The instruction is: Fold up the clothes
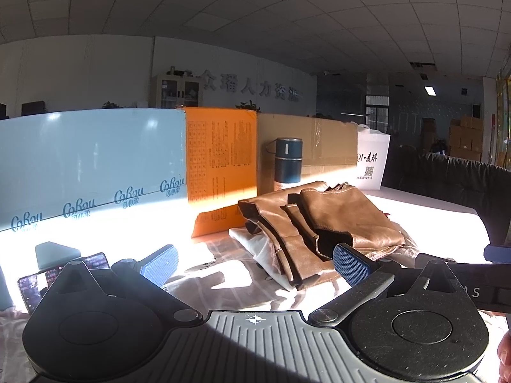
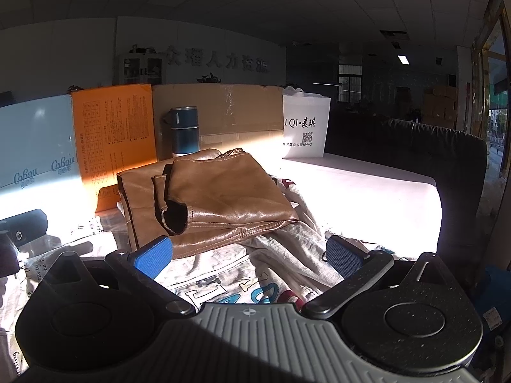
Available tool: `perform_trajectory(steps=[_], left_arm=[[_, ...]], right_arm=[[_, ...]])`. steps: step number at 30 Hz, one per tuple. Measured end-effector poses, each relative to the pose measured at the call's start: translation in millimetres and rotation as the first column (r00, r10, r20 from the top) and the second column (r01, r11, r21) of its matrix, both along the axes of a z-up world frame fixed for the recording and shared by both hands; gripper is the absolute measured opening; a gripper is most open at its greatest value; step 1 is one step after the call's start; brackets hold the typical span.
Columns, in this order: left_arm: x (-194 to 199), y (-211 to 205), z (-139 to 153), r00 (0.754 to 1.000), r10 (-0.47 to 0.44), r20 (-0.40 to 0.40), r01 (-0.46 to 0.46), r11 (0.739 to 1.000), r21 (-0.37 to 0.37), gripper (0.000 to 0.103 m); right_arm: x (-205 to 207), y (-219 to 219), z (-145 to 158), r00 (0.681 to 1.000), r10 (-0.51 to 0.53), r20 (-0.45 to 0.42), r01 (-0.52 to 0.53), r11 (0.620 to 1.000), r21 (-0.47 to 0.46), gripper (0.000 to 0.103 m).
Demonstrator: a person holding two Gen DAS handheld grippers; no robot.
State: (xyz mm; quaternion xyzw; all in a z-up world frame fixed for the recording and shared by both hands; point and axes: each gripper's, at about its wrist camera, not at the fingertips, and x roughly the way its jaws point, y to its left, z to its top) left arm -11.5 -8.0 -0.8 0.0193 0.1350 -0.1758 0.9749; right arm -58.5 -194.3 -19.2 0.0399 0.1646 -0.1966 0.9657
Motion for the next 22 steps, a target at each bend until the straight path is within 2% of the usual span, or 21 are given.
perform_trajectory(steps=[22], left_arm=[[-5.3, -4.6, 0.7, 0.999, -0.046, 0.024, 0.046, 0.999, 0.013, 0.103]], right_arm=[[0.8, -0.6, -4.5, 1.000, 0.007, -0.005, -0.007, 1.000, 0.012, 0.103]])
